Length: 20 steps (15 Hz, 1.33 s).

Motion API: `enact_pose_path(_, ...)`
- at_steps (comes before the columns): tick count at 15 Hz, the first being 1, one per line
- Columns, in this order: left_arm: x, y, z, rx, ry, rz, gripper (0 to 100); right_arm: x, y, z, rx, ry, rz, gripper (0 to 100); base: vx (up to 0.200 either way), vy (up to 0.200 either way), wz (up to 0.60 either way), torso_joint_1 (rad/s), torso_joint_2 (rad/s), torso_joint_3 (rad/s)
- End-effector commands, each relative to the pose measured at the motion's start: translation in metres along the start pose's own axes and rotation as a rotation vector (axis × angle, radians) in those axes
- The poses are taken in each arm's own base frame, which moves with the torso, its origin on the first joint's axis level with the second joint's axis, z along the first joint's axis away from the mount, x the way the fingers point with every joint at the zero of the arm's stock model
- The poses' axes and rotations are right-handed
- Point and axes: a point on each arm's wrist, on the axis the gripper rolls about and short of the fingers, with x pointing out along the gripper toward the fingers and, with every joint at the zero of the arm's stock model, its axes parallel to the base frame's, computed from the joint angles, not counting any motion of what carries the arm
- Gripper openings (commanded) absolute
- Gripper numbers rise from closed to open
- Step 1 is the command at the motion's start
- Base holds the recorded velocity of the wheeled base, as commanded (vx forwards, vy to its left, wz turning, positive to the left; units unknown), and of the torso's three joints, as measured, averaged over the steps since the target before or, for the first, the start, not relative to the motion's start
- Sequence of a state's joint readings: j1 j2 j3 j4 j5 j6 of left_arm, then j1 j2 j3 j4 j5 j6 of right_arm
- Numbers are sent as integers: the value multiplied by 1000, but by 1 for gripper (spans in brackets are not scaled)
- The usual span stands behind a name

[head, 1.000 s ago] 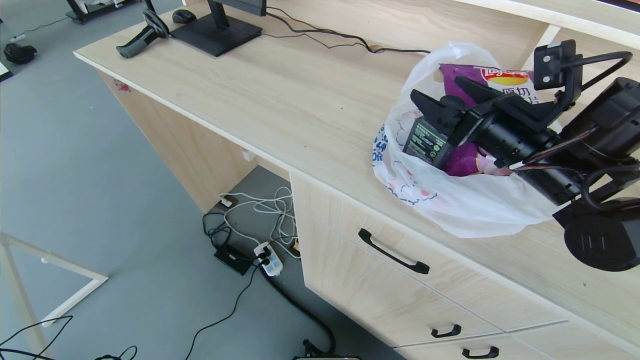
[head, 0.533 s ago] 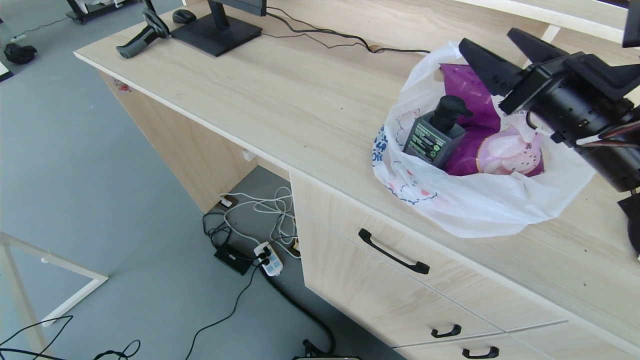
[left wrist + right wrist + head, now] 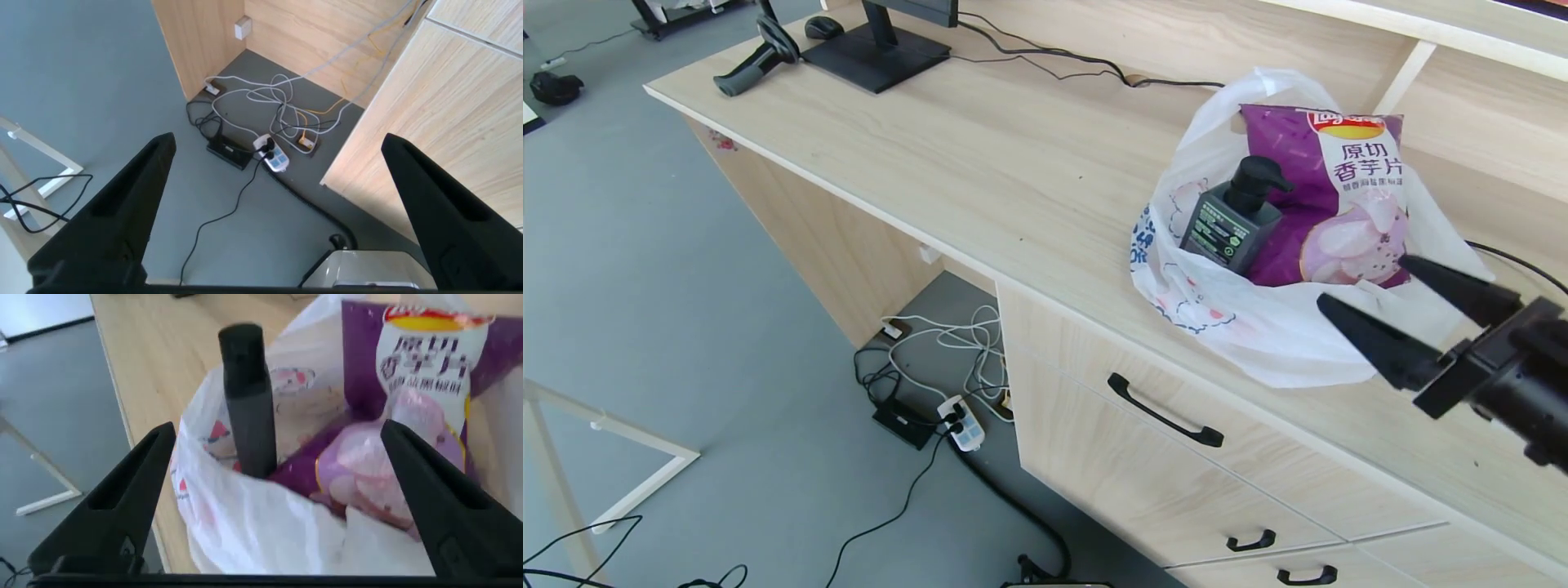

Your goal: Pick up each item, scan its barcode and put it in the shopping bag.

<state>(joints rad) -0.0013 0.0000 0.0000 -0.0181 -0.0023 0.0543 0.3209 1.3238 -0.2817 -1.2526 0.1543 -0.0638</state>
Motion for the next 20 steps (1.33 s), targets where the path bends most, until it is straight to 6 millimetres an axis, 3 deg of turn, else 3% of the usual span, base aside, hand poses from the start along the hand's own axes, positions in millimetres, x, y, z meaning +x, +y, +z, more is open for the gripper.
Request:
enact_pose_path(1,0,0,0,1,1,-1,100,-48,21,-52,42,252,11,100,0,0,0,0,0,0)
enact_pose_path(8,0,0,0,-1,1,-1,100,-68,31,-68,54,476,78,100,0,0,0,0,0,0)
enact_pose_path(12,0,0,0,-1,1,-1,100,-38,25,-27,53,271,47,100,0,0,0,0,0,0)
enact_pose_path(14,0,0,0,-1,1,-1,100,-38,24,-20,49,233,40,100,0,0,0,0,0,0)
enact_pose_path(17,0,0,0,-2,1,-1,100,-51,23,-9,45,174,27,100,0,0,0,0,0,0)
enact_pose_path(20,0,0,0,-2,1,0,100,-93,24,-7,44,153,21,100,0,0,0,0,0,0)
